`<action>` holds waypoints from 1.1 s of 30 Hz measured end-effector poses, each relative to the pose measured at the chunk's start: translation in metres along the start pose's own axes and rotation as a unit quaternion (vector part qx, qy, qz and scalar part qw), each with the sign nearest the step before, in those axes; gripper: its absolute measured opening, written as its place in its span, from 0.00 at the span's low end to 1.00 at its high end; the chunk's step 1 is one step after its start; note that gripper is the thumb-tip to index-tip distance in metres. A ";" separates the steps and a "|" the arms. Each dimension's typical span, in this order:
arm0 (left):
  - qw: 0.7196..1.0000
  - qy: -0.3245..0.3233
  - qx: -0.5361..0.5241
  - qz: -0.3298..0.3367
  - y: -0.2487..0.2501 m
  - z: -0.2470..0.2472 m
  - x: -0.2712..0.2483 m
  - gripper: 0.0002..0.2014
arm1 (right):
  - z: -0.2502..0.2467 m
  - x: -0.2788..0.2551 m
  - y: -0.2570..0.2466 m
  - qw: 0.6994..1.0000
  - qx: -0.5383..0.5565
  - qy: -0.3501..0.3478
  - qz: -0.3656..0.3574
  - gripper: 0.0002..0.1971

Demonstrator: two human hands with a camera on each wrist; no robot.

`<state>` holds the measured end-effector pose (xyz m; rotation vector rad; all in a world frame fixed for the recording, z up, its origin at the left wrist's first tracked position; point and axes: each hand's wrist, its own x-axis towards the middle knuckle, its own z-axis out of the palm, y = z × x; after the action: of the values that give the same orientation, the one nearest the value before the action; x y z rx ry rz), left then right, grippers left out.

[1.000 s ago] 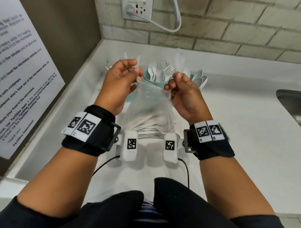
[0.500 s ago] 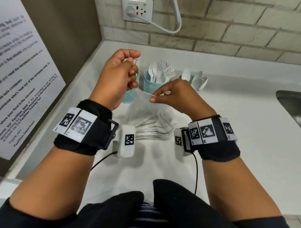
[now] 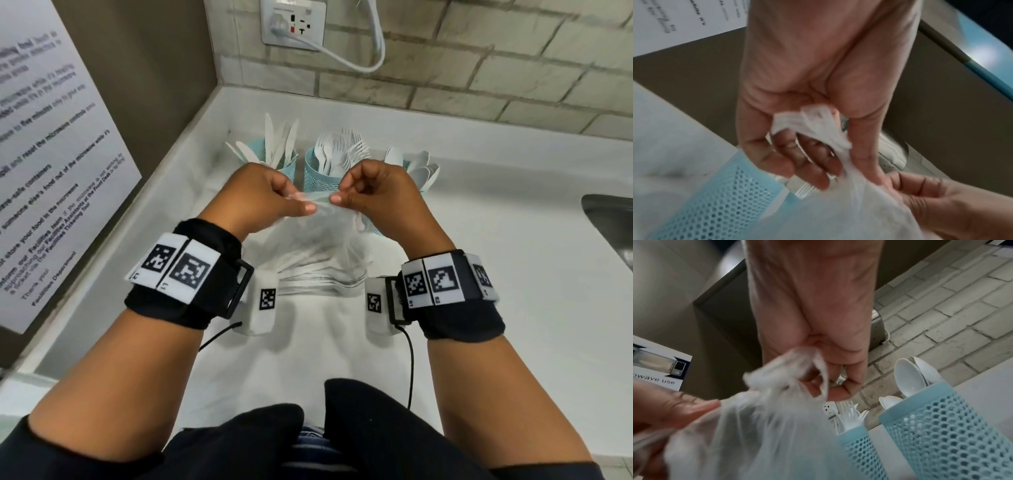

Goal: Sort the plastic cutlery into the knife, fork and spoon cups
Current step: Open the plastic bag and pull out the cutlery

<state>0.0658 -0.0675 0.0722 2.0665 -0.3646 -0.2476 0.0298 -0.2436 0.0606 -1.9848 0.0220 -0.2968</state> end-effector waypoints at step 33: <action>0.804 -0.027 -0.541 -0.246 -0.026 -0.008 0.005 0.14 | -0.015 -0.007 0.017 0.925 0.248 0.020 0.288 0.11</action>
<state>0.0768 -0.0508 0.0531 0.9606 0.2771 -0.6519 0.0216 -0.2633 0.0496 -1.3892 0.5005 0.0449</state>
